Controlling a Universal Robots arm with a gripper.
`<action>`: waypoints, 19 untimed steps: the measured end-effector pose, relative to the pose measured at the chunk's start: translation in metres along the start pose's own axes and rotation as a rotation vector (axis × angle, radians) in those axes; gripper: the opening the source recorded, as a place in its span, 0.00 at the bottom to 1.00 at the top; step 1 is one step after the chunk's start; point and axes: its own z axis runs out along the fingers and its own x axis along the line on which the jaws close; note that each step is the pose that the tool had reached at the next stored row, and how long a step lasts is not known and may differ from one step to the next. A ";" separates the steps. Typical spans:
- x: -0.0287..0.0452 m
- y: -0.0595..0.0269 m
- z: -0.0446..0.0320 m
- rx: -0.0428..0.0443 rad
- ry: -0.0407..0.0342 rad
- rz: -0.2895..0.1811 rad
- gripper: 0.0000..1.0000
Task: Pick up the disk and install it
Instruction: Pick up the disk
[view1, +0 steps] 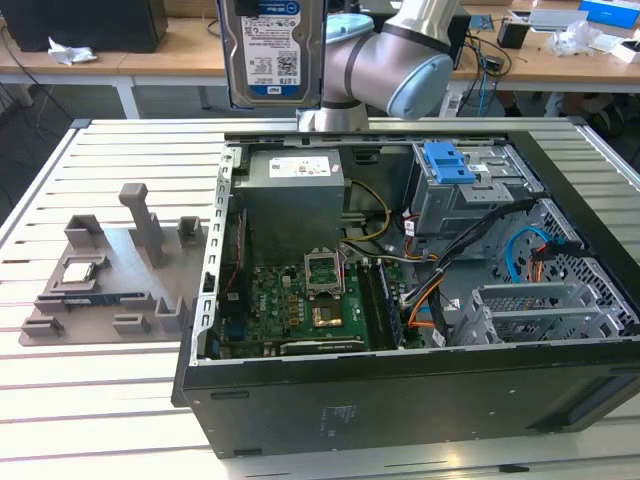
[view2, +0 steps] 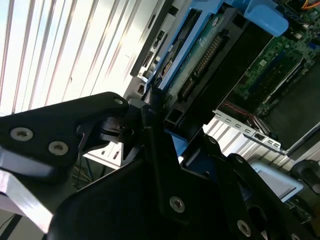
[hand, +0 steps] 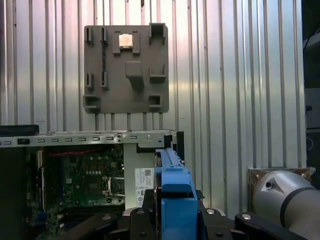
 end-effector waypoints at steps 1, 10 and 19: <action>-0.0001 -0.0033 -0.0001 -0.0002 0.0000 0.000 0.37; -0.0004 -0.0162 -0.0005 0.0000 0.0000 0.000 0.37; -0.0007 -0.0315 -0.0010 -0.0001 0.0000 0.000 0.37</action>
